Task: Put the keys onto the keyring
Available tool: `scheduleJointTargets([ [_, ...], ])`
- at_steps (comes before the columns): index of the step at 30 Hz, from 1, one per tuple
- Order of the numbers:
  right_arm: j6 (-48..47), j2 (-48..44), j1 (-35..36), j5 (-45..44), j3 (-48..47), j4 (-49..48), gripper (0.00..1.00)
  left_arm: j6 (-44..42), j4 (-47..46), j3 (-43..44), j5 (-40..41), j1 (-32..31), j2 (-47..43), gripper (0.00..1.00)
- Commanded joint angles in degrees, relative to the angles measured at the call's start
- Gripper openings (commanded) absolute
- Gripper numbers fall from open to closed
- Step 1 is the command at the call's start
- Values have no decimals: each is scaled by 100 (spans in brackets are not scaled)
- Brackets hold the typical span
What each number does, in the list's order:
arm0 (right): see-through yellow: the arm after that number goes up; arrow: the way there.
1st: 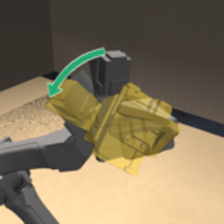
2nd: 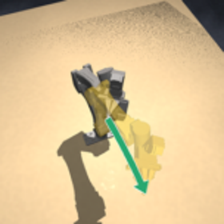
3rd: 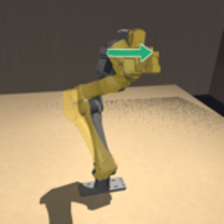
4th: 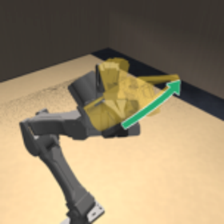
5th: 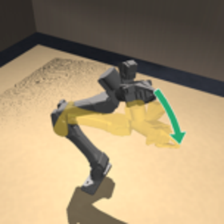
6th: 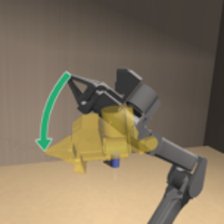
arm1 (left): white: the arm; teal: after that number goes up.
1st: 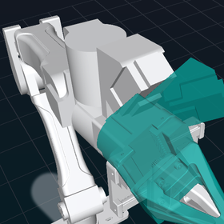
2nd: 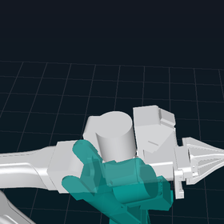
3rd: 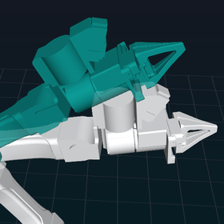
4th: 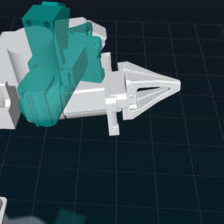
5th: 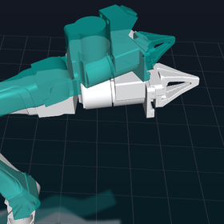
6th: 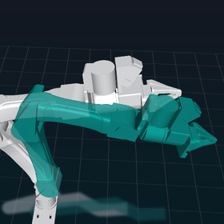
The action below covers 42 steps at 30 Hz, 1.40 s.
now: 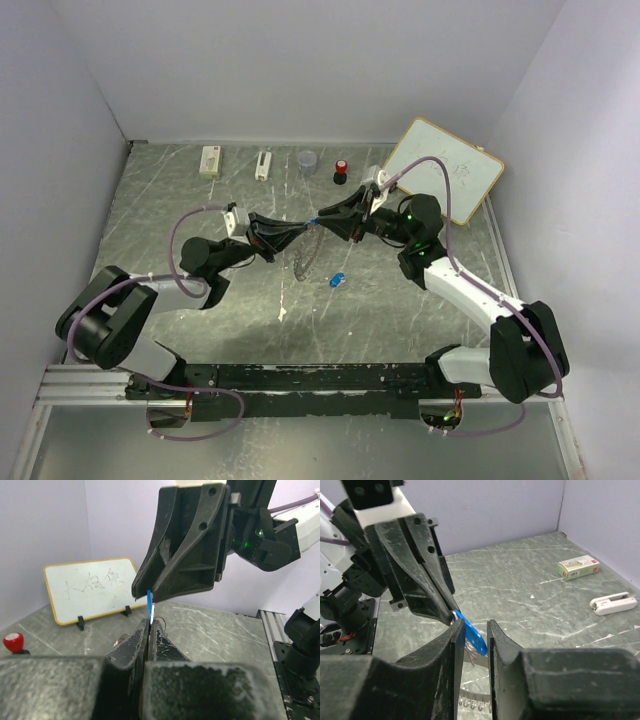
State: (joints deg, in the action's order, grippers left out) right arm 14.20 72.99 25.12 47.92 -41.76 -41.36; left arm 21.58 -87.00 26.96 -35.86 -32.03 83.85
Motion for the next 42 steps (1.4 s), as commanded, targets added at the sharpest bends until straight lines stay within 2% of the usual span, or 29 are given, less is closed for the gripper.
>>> scheduleJointTargets([
  [1,-88,-142,-76,223,-10,-358,22,472,-1236,245,-316,120,202,7],
  [4,-87,-149,-99,268,-22,-313,9,576,-1302,286,-329,178,277,7],
  [6,-71,-138,-109,295,-29,-294,5,577,-1294,303,-313,197,296,7],
  [7,-60,-136,-110,297,-23,-289,7,587,-1303,309,-302,205,304,7],
  [10,-95,-113,-129,281,-69,-76,23,675,-1396,318,-304,261,331,7],
  [11,-128,-109,-137,275,-70,-17,33,731,-1464,325,-304,281,341,7],
  [13,-107,-103,-147,268,-1,-82,41,860,-1618,336,-331,332,390,7],
  [26,106,240,-245,571,-50,-468,43,981,-1653,345,-456,356,277,7],
  [33,144,349,-253,675,-83,-592,39,1040,-1650,363,-526,357,222,7],
  [38,160,416,-262,761,-101,-638,25,1056,-1650,384,-577,356,205,7],
  [42,212,462,-267,805,-103,-725,22,1063,-1645,397,-606,356,193,7],
])
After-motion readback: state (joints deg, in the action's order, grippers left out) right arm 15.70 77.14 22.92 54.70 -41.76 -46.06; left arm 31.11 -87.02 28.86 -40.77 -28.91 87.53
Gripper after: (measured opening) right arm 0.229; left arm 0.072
